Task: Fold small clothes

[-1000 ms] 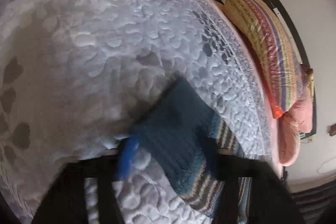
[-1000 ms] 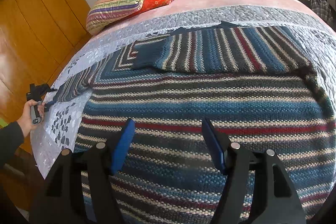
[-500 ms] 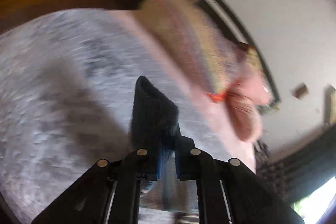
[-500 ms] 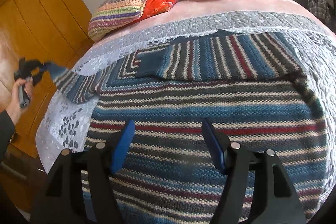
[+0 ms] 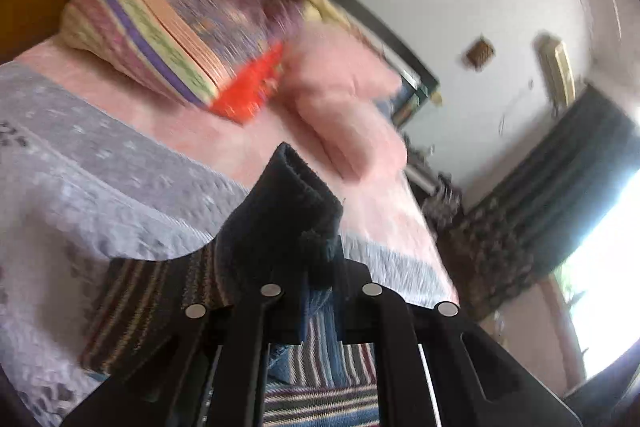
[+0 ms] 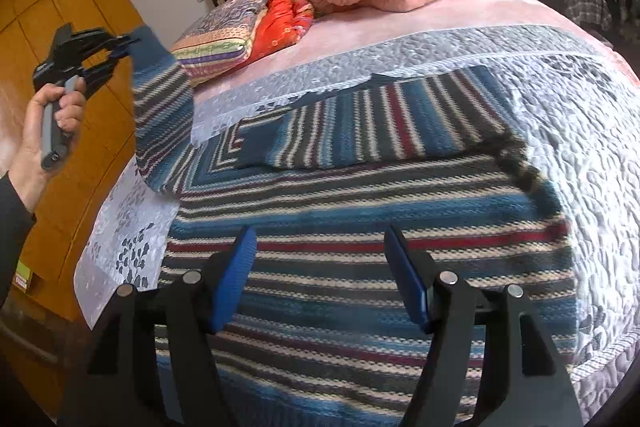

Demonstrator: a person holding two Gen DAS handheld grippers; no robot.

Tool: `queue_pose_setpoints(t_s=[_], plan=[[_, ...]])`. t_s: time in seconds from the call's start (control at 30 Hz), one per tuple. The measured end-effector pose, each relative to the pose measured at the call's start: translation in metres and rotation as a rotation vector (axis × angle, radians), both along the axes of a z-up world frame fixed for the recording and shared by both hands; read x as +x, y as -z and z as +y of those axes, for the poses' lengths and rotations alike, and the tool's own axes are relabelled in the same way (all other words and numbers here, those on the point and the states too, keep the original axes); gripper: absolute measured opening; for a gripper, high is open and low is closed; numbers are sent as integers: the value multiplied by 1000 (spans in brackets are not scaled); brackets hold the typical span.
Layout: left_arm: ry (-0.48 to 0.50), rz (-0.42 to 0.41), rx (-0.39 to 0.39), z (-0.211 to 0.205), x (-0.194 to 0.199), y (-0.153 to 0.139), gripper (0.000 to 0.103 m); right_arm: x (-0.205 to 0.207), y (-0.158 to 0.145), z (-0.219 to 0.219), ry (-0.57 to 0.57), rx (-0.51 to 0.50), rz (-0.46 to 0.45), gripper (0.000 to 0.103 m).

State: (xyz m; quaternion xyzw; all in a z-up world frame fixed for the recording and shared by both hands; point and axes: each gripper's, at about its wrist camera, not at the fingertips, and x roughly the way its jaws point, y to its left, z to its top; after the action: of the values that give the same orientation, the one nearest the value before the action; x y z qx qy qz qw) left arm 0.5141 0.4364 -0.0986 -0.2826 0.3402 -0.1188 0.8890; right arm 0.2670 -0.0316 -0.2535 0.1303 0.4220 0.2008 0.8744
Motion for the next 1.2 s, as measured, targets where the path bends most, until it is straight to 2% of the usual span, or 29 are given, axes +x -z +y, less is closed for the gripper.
queue_pose_setpoints(t_s=[0.23,0.4,0.47,0.5,0.53,0.63,0.7,0.83,1.0,1.2], plan=[[135,133,117,-104,31,81,9,12,10,-18,11,14,38,66],[206,233,150,-151,43,150,10,29,13,-23,3,47,77,66],[239,283,178,-167,42,178,17,44,16,-25,-8,96,138,68],[245,295,182,-171,39,188,28,53,19,-26,-17,143,182,67],[243,300,172,-170,36,192,43,64,22,-27,-29,206,232,67],[192,255,112,-150,17,184,67,108,31,-28,-45,379,353,67],[168,229,88,-133,2,174,73,138,39,-22,-48,447,410,67],[147,220,27,-100,-44,162,73,199,66,1,-61,536,535,65],[106,216,8,-68,-103,161,77,248,105,34,-40,479,676,54],[48,257,-70,-34,-145,173,78,258,109,50,-39,475,687,49]])
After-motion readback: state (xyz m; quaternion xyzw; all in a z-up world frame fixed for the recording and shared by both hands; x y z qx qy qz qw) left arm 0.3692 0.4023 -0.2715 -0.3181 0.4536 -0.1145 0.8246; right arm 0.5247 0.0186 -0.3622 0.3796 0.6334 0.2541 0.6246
